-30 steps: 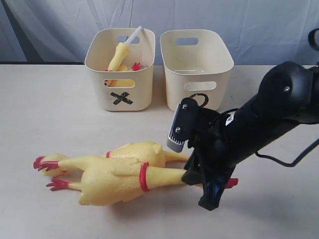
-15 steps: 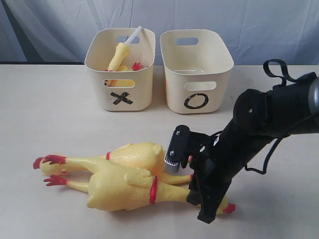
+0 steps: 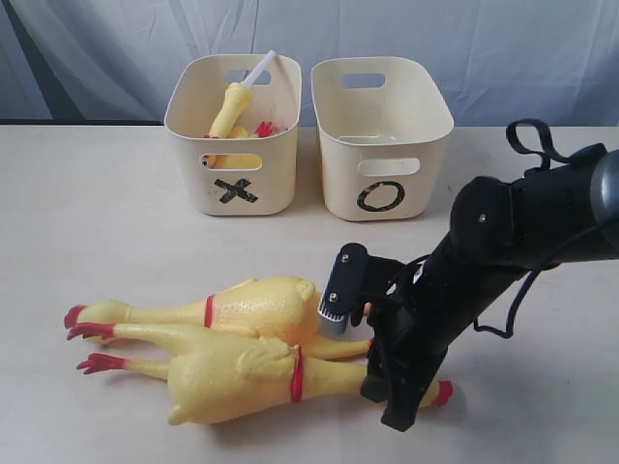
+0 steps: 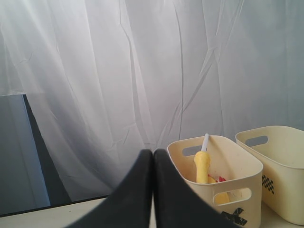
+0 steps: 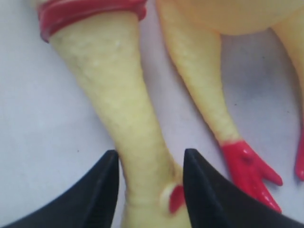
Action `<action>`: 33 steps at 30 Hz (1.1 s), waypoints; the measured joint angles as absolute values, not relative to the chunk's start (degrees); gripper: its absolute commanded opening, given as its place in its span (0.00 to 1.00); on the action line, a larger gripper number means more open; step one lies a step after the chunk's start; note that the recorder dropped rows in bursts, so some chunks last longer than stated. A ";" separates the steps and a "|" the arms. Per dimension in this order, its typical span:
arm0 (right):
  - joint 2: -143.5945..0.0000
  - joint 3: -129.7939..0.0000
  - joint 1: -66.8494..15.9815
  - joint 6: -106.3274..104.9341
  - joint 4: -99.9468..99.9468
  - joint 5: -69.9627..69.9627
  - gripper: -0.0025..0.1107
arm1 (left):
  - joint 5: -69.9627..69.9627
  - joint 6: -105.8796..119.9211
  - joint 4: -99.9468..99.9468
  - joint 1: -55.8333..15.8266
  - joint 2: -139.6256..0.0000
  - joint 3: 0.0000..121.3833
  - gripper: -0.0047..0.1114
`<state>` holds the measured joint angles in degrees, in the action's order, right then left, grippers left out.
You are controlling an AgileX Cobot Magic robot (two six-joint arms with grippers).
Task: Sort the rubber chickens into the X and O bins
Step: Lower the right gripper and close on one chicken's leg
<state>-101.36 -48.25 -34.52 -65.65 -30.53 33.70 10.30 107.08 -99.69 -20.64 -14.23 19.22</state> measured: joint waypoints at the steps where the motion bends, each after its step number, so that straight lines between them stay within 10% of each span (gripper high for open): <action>1: -101.45 -48.25 -34.52 -65.65 -30.53 33.55 0.39 | 10.30 107.08 -99.69 -20.64 -14.23 19.22 0.04; 14: -103.01 -48.29 -34.52 -65.82 -30.53 33.06 0.38 | 10.33 107.08 -99.69 -20.64 -14.23 19.22 0.04; 20: -103.01 -48.39 -34.52 -65.99 -30.53 33.40 0.02 | 10.33 107.08 -99.69 -20.64 -14.23 19.22 0.04; 33: -102.76 -48.64 -34.52 -66.04 -31.42 39.31 0.01 | 10.33 107.08 -99.69 -20.64 -14.23 19.22 0.04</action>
